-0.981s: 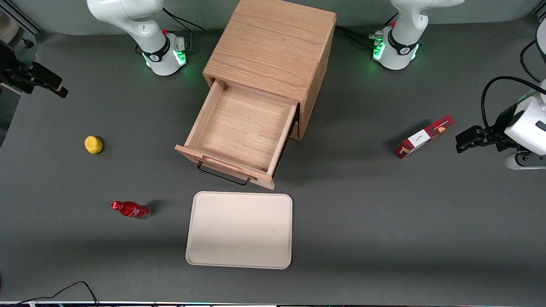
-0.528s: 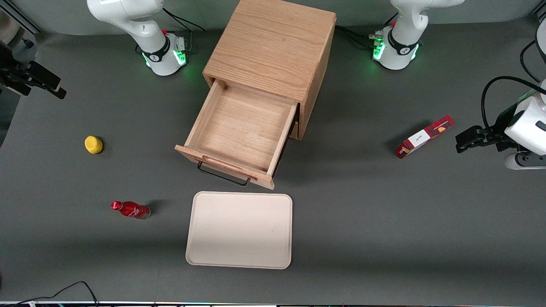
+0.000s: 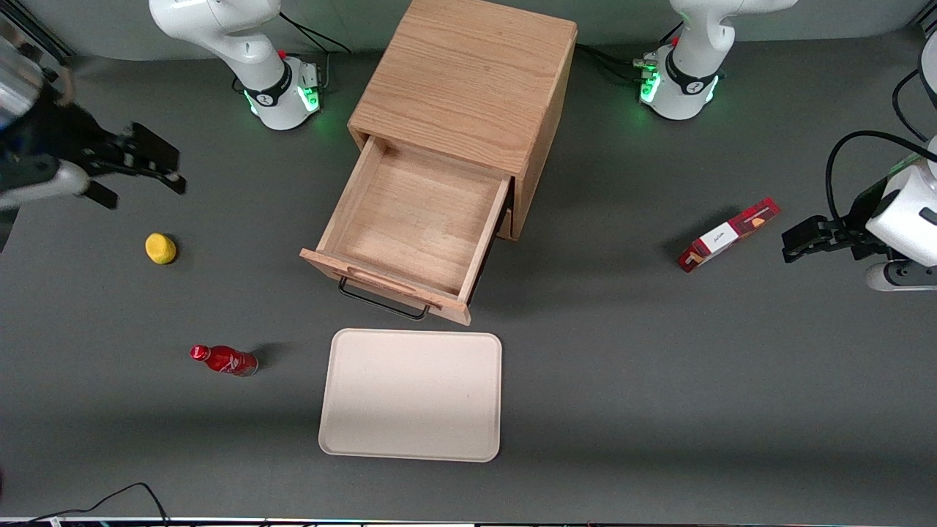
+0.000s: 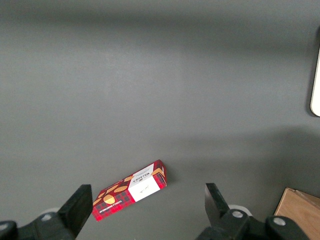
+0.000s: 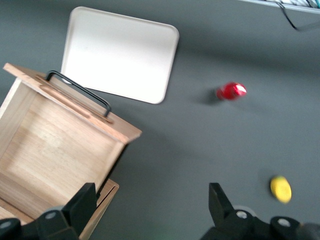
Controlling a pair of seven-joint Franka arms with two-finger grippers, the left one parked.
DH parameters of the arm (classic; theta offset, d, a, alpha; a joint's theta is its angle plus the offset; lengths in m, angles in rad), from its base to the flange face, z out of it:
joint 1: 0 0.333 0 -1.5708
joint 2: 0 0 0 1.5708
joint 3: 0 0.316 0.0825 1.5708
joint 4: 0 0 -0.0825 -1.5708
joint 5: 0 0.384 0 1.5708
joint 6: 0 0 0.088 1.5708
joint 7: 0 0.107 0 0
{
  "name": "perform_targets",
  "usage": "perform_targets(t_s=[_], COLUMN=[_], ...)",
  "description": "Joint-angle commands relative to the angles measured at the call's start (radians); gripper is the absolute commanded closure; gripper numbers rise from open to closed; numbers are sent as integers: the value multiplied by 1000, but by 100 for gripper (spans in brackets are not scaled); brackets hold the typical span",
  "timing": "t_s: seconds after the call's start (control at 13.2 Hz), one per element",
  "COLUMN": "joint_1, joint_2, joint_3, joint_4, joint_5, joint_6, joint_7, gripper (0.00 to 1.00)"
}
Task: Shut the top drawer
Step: 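Move the right gripper down toward the front of the open drawer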
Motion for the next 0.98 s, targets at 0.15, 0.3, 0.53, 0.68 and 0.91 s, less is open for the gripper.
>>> perform_targets(t_s=[0.15,0.3,0.53,0.68,0.91], joint_1=[4,30,44,44,38], joint_2=[251,272,307,329,325], joint_3=[98,98,98,97,104], joint_4=[271,269,269,269,257], joint_5=[6,3,3,3,18], joint_6=[14,39,41,56,56], joint_7=[-148,-309,-532,-711,-830], gripper=[0,0,0,0,0])
